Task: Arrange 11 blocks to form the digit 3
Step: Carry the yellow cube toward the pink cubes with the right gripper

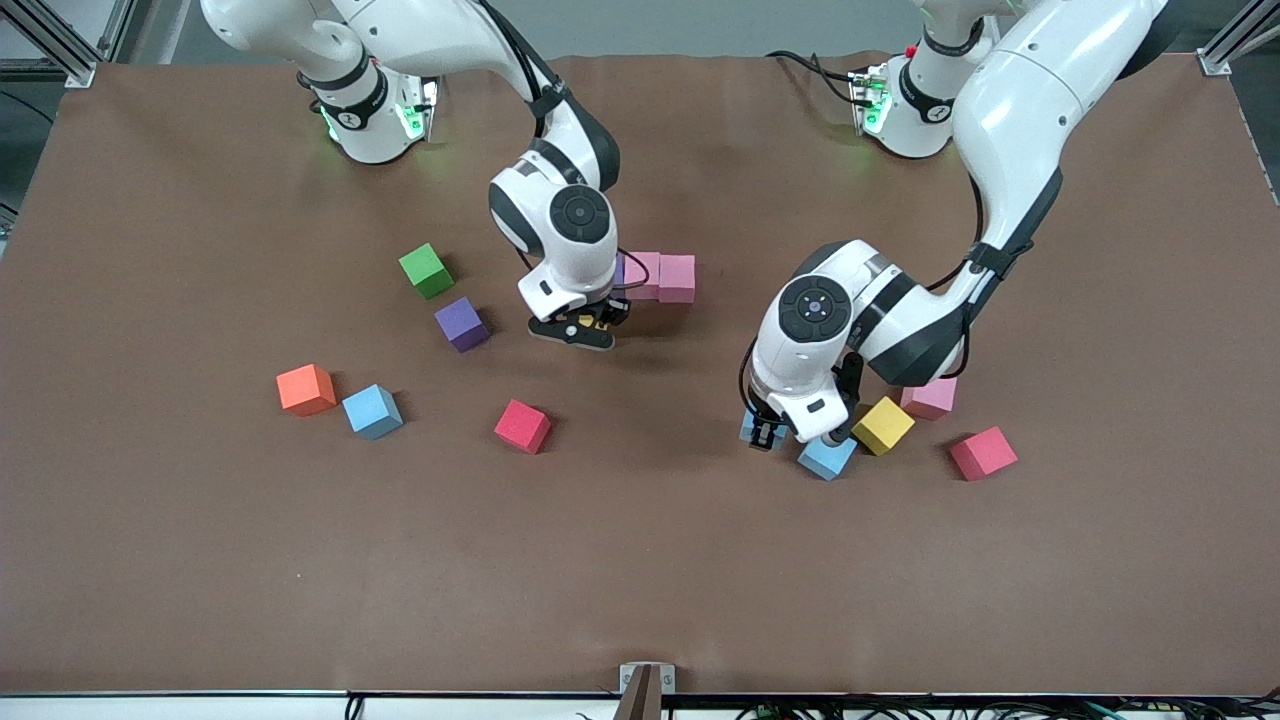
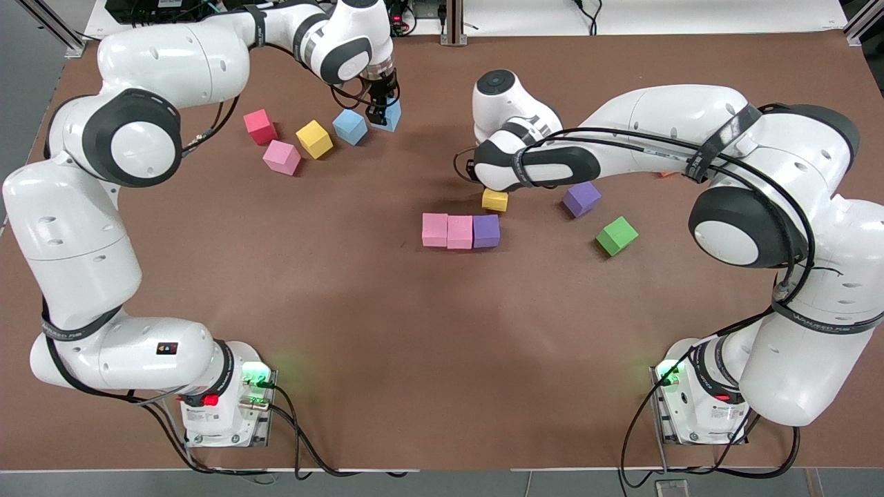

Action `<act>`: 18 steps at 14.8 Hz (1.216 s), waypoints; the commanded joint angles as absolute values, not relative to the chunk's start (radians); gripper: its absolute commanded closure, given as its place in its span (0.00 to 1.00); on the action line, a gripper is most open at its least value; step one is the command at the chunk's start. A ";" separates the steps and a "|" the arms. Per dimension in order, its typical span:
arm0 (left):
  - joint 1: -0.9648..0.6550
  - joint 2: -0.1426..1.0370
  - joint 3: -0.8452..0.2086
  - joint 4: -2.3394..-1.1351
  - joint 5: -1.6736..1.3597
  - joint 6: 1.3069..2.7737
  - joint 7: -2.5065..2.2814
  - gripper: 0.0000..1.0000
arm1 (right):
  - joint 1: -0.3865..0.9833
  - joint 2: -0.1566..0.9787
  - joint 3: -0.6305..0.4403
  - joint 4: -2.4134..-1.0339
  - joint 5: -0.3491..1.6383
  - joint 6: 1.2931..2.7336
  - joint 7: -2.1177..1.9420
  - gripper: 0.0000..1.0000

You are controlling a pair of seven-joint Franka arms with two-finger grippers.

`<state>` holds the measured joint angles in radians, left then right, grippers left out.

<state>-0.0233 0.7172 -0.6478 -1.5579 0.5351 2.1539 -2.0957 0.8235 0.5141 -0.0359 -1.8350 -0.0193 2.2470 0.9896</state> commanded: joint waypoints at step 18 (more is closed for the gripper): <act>-0.041 0.736 -0.644 -1.509 0.528 2.152 -2.103 0.44 | 0.853 0.565 -0.038 -1.773 -0.051 2.258 0.905 0.95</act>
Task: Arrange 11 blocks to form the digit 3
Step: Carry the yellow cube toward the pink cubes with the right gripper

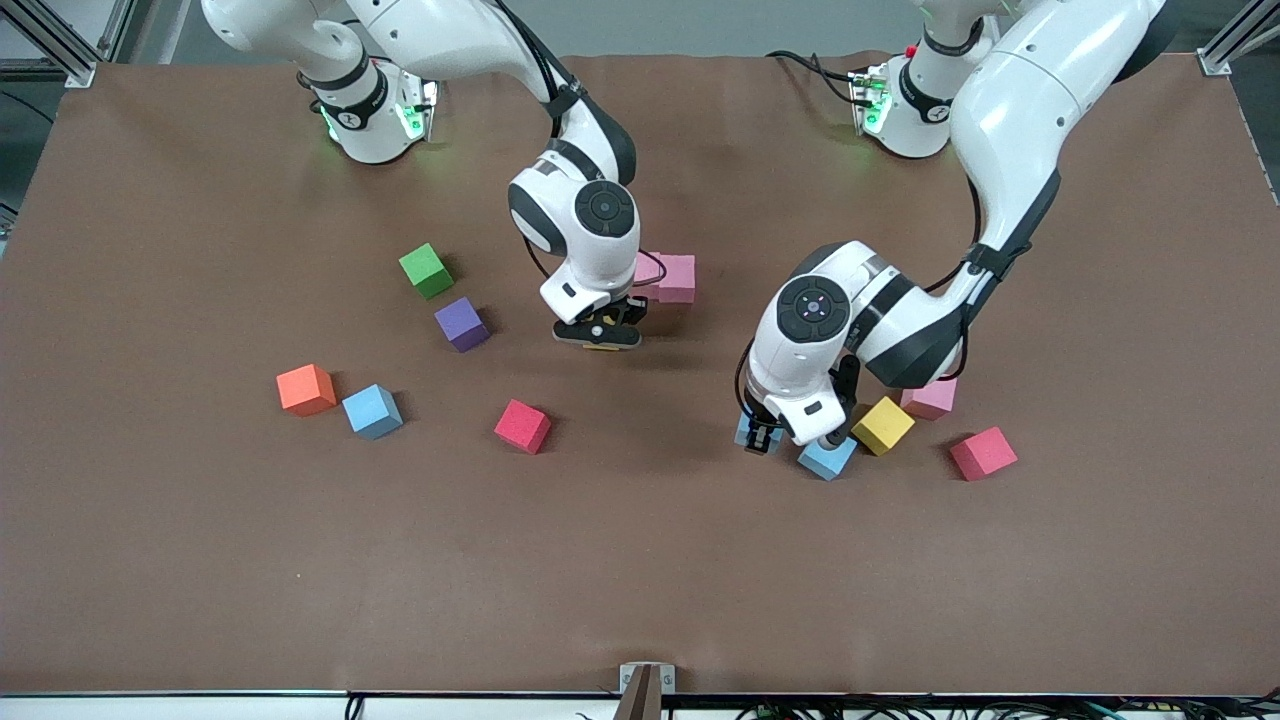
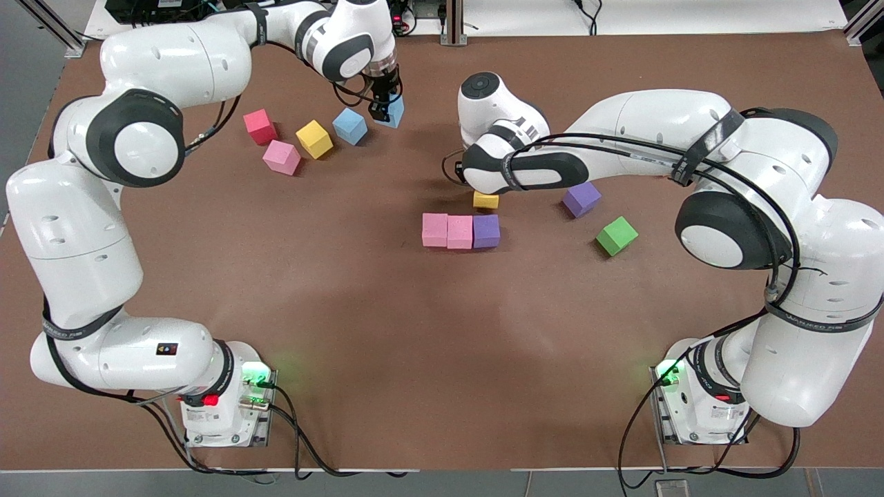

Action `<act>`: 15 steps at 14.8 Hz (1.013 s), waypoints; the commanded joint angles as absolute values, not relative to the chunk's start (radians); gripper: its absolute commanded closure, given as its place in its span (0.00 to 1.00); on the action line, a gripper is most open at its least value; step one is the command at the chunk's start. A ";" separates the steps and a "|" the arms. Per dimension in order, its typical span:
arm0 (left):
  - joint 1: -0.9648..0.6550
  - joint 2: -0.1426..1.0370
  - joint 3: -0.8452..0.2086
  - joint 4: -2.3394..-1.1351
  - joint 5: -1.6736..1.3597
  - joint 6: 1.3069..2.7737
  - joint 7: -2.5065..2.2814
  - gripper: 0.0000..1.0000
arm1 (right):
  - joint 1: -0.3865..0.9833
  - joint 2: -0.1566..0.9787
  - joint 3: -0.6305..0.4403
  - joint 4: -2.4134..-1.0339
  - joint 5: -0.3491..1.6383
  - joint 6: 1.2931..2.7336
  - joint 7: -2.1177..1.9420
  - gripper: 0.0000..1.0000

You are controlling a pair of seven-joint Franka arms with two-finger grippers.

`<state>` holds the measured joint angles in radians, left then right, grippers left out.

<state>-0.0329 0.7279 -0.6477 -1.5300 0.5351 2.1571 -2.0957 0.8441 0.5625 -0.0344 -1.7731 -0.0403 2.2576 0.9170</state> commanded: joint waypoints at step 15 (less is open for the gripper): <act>-0.038 0.738 -0.643 -1.503 0.529 2.152 -2.098 0.44 | 0.847 0.543 -0.011 -1.845 -0.025 2.326 0.905 0.95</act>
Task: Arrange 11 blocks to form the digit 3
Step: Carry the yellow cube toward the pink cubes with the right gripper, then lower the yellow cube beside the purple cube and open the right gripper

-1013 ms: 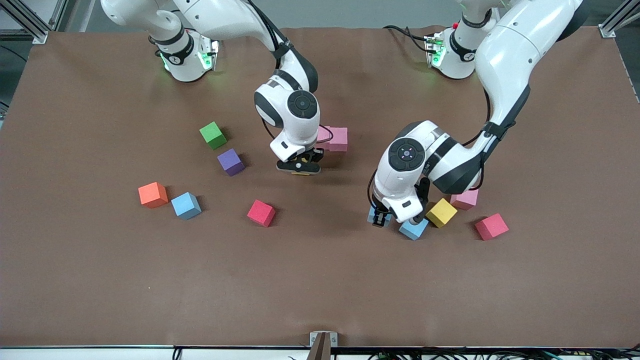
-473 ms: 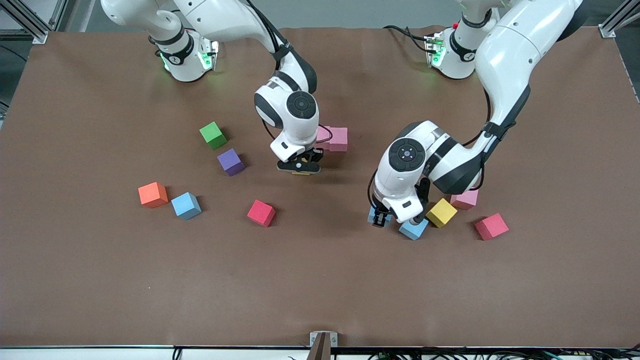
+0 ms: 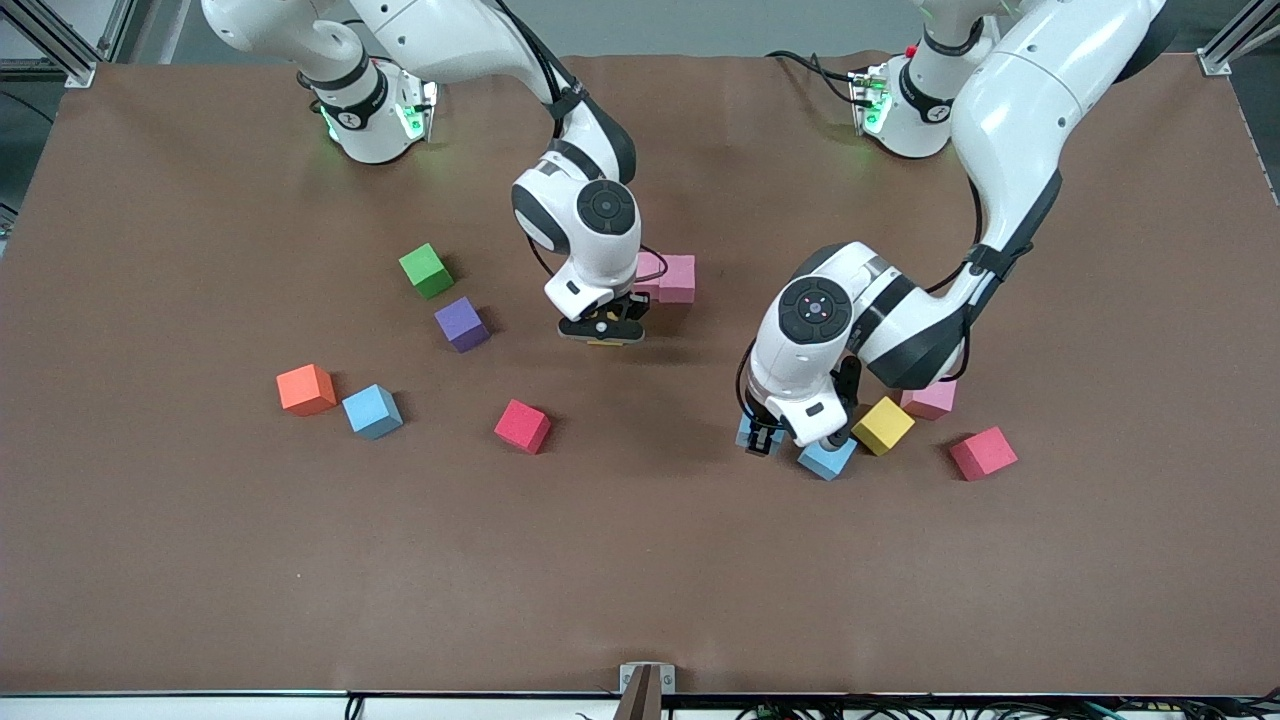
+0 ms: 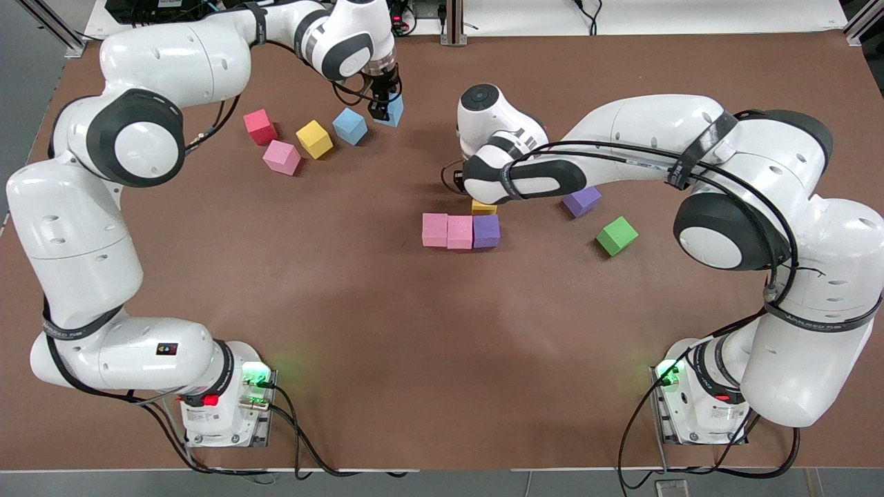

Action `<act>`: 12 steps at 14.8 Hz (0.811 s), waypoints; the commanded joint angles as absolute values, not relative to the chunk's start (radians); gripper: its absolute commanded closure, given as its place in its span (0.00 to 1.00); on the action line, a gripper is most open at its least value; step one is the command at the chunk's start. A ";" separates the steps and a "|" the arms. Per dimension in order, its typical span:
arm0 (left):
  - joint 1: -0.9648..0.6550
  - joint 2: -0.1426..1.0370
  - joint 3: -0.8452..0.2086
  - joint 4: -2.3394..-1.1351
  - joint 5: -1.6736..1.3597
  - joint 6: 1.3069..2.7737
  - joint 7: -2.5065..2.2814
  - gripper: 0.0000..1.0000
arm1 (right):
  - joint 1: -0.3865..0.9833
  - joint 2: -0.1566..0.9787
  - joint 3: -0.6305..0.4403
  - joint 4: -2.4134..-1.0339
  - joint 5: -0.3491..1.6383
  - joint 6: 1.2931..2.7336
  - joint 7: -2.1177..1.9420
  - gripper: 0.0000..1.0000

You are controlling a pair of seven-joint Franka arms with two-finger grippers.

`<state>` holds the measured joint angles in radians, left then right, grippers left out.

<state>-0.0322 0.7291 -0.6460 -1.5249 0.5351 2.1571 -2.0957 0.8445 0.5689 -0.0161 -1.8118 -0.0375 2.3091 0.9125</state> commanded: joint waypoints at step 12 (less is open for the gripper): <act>-0.037 0.739 -0.643 -1.503 0.528 2.152 -2.095 0.44 | 0.773 0.506 0.078 -1.887 -0.023 2.336 0.884 0.95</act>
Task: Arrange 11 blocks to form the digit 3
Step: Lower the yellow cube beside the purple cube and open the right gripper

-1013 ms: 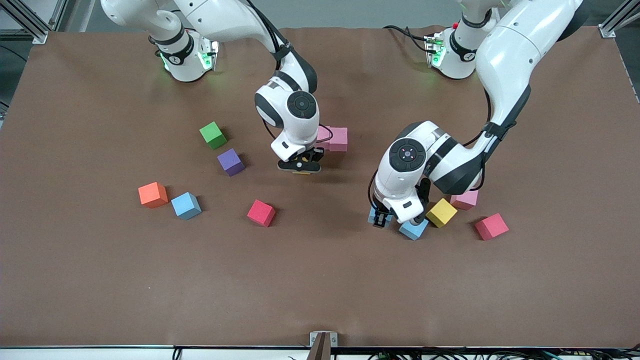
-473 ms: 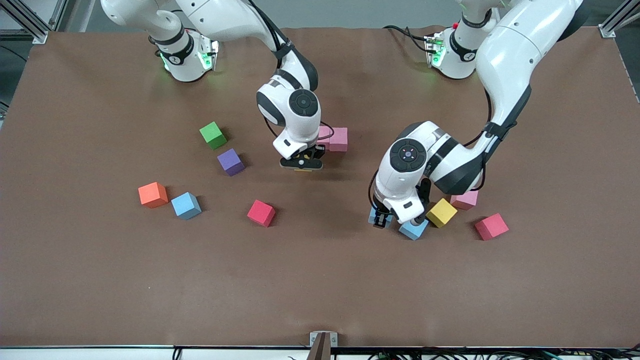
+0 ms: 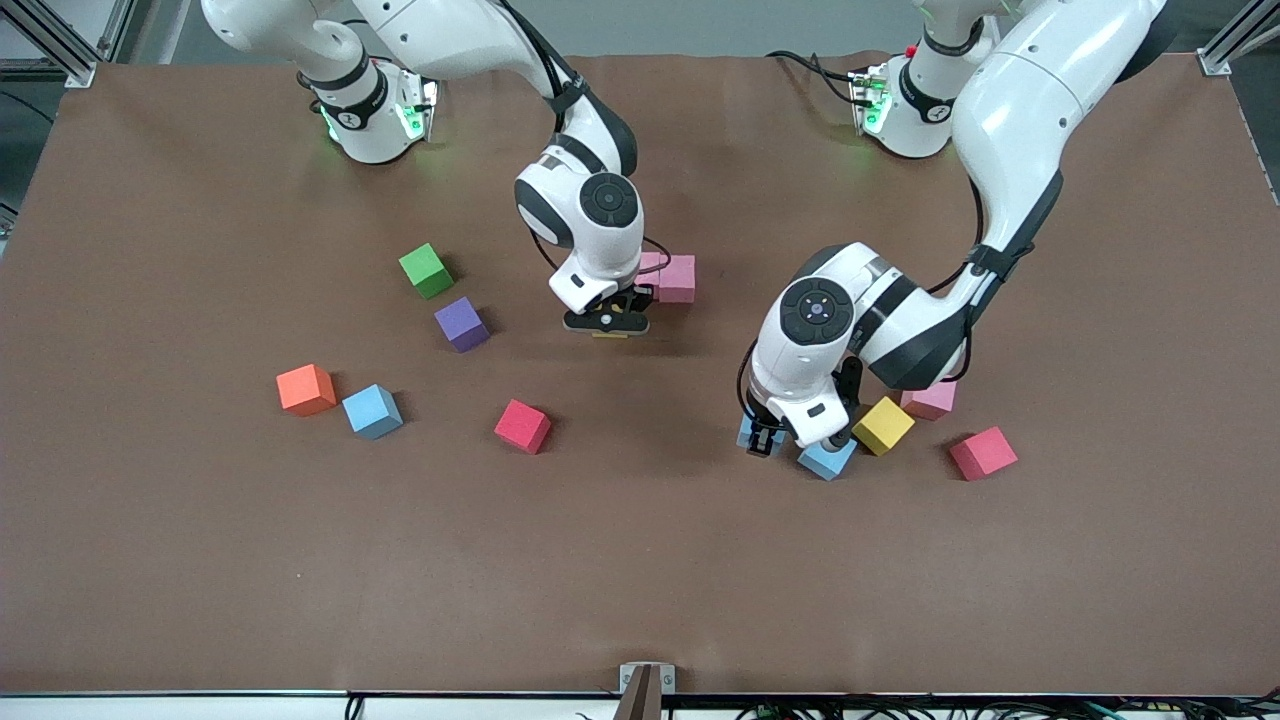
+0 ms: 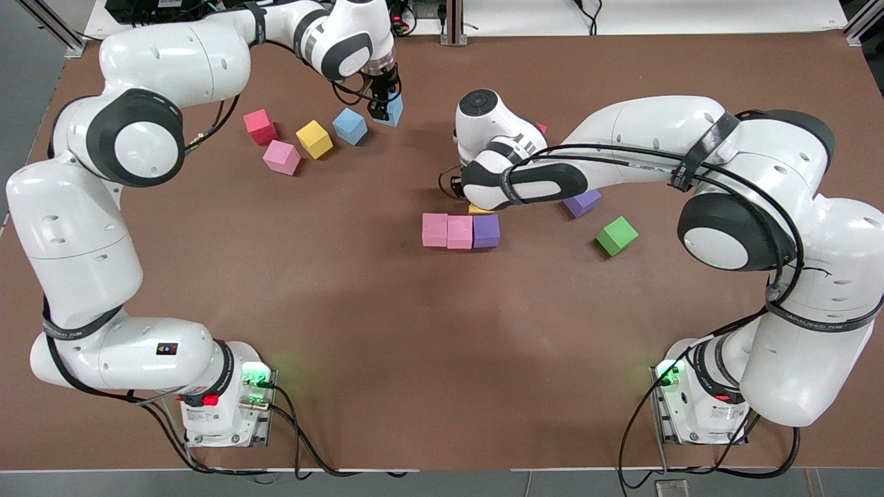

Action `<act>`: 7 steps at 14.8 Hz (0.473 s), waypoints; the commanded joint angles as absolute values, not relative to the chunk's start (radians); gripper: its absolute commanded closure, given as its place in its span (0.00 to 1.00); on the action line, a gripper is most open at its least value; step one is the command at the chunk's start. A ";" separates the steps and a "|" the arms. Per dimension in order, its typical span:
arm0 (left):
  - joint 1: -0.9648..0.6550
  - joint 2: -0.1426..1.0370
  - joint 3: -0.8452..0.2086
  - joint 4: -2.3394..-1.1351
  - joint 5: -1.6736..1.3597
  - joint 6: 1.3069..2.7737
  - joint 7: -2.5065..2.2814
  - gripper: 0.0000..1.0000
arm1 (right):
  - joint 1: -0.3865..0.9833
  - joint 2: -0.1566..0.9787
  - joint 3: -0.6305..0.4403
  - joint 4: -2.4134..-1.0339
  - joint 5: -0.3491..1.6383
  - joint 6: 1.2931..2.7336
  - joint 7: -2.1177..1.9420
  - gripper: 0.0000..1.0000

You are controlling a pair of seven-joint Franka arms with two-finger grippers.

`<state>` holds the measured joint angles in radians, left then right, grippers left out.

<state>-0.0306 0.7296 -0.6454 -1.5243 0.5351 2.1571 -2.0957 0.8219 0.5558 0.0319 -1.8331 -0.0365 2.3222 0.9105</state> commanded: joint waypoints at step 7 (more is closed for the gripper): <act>-0.037 0.739 -0.643 -1.503 0.528 2.152 -2.095 0.44 | 0.770 0.509 0.078 -1.887 -0.025 2.338 0.871 0.95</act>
<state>-0.0306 0.7298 -0.6454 -1.5243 0.5351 2.1571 -2.0957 0.7921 0.5472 0.0589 -1.8439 -0.0365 2.3244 0.8928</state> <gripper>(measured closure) 0.432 0.493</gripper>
